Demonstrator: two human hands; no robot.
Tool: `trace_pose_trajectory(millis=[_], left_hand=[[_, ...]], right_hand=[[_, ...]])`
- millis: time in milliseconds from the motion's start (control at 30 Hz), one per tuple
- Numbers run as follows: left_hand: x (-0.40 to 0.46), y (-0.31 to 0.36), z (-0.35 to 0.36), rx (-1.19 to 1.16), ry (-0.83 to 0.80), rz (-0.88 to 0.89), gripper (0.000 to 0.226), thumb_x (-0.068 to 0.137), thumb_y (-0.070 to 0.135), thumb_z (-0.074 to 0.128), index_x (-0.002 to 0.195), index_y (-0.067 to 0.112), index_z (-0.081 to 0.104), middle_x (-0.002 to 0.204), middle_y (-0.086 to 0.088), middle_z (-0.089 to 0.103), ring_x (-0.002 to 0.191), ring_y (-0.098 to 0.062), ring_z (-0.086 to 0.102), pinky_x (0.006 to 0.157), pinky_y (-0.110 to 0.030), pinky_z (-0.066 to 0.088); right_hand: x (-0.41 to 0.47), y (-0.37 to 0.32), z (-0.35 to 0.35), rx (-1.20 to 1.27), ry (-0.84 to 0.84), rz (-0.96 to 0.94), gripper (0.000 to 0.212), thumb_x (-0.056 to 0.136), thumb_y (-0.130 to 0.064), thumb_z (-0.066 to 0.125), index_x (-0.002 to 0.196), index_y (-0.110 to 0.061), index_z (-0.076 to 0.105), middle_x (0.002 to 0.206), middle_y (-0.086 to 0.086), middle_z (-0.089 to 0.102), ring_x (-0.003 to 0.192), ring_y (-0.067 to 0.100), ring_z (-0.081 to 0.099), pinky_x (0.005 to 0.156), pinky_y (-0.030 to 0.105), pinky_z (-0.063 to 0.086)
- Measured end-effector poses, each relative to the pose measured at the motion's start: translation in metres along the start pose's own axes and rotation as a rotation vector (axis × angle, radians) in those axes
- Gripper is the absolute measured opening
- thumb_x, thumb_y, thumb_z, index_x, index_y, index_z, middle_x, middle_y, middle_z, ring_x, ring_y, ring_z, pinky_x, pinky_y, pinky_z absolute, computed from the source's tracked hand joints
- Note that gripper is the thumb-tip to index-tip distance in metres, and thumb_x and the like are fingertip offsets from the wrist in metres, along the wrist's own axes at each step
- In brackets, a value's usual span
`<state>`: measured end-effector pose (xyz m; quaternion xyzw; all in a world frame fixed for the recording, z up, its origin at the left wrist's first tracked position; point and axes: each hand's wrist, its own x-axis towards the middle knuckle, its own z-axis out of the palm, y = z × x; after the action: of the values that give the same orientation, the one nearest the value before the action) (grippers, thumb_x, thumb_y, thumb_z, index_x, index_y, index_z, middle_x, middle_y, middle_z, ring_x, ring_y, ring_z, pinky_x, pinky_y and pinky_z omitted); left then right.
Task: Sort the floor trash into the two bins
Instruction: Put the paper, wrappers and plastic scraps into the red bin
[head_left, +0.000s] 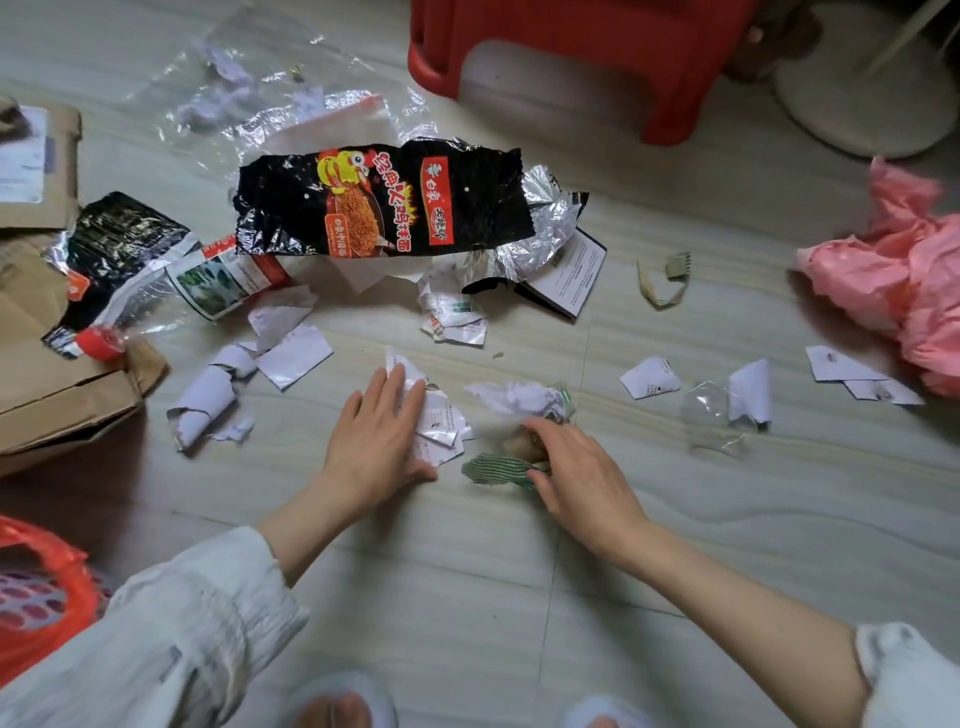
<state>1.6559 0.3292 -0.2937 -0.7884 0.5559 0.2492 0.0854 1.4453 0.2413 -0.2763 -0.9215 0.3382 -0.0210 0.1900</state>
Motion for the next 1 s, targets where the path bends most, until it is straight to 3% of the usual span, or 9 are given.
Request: trace_pose_trajectory(millis=[67, 133, 333, 533, 667, 767, 833, 933, 1000], left_hand=[[-0.005, 0.0, 0.004, 0.034, 0.083, 0.04, 0.097, 0.055, 0.052, 0.081, 0.134, 0.013, 0.04, 0.136, -0.016, 0.041, 0.126, -0.032, 0.041, 0.099, -0.039, 0.038], [-0.006, -0.002, 0.01, 0.06, 0.163, 0.051, 0.087, 0.031, 0.044, 0.09, 0.107, 0.012, 0.061, 0.096, -0.01, 0.06, 0.089, -0.031, 0.06, 0.074, -0.034, 0.05], [-0.011, -0.003, 0.012, 0.019, 0.253, 0.11, 0.055, 0.035, 0.02, 0.09, 0.083, 0.012, 0.066, 0.07, -0.006, 0.055, 0.063, -0.028, 0.057, 0.058, -0.031, 0.047], [-0.016, -0.009, 0.012, 0.008, 0.258, 0.155, 0.034, 0.043, 0.004, 0.084, 0.059, 0.015, 0.057, 0.057, -0.002, 0.05, 0.049, -0.026, 0.053, 0.049, -0.026, 0.037], [-0.015, -0.01, 0.011, -0.073, 0.246, 0.18, 0.024, 0.058, -0.002, 0.076, 0.065, 0.01, 0.057, 0.066, -0.008, 0.052, 0.056, -0.029, 0.051, 0.052, -0.027, 0.026], [-0.006, -0.009, 0.002, -0.121, 0.241, 0.209, 0.016, 0.064, -0.002, 0.068, 0.075, 0.006, 0.06, 0.087, -0.014, 0.059, 0.074, -0.034, 0.057, 0.052, -0.032, 0.035], [0.001, -0.005, -0.009, -0.125, 0.251, 0.235, 0.018, 0.068, 0.0, 0.065, 0.086, 0.003, 0.061, 0.113, -0.021, 0.058, 0.101, -0.039, 0.056, 0.066, -0.04, 0.046], [0.019, 0.004, -0.022, -0.006, 0.208, 0.306, 0.024, 0.083, 0.004, 0.049, 0.106, 0.004, 0.052, 0.153, -0.016, 0.02, 0.142, -0.033, 0.017, 0.102, -0.043, 0.034], [0.035, 0.009, -0.029, 0.105, 0.121, 0.298, 0.024, 0.086, 0.002, 0.037, 0.108, 0.006, 0.046, 0.157, -0.011, -0.005, 0.145, -0.027, -0.005, 0.114, -0.039, 0.017]], right_hand=[[0.0, 0.006, -0.005, -0.042, 0.038, -0.038, 0.058, 0.055, -0.011, 0.084, 0.107, -0.011, 0.06, 0.087, 0.0, 0.066, 0.08, 0.018, 0.058, 0.07, 0.022, 0.041], [0.002, 0.013, -0.007, -0.051, 0.052, -0.078, 0.046, 0.057, -0.009, 0.084, 0.099, -0.012, 0.064, 0.083, 0.001, 0.066, 0.077, 0.021, 0.06, 0.07, 0.023, 0.041], [0.006, 0.019, -0.005, 0.07, 0.105, -0.128, 0.014, 0.067, -0.001, 0.072, 0.076, -0.01, 0.066, 0.077, 0.006, 0.06, 0.08, 0.017, 0.044, 0.068, 0.022, 0.039], [0.011, 0.015, -0.016, -0.069, -0.099, -0.162, 0.011, 0.067, -0.009, 0.072, 0.071, -0.015, 0.064, 0.127, 0.013, 0.057, 0.126, 0.032, 0.044, 0.09, 0.041, 0.045], [0.014, 0.016, 0.0, -0.088, -0.378, -0.077, 0.014, 0.086, -0.01, 0.051, 0.095, -0.005, 0.061, 0.135, 0.012, 0.049, 0.127, 0.03, 0.043, 0.098, 0.041, 0.041], [0.008, 0.013, 0.012, -0.104, -0.365, -0.12, 0.009, 0.077, -0.002, 0.057, 0.085, -0.002, 0.06, 0.1, 0.018, 0.061, 0.093, 0.038, 0.058, 0.075, 0.045, 0.051], [0.007, 0.011, 0.012, -0.093, -0.306, -0.183, 0.011, 0.066, -0.001, 0.065, 0.072, -0.007, 0.058, 0.076, 0.012, 0.061, 0.069, 0.033, 0.06, 0.058, 0.034, 0.049], [0.009, 0.006, -0.002, -0.076, -0.168, -0.23, 0.01, 0.071, -0.013, 0.048, 0.066, -0.014, 0.056, 0.067, 0.003, 0.057, 0.06, 0.025, 0.057, 0.055, 0.026, 0.045], [0.01, 0.011, -0.006, -0.055, -0.124, -0.224, 0.018, 0.073, -0.019, 0.038, 0.069, -0.014, 0.055, 0.069, 0.002, 0.057, 0.063, 0.025, 0.057, 0.056, 0.028, 0.047]])
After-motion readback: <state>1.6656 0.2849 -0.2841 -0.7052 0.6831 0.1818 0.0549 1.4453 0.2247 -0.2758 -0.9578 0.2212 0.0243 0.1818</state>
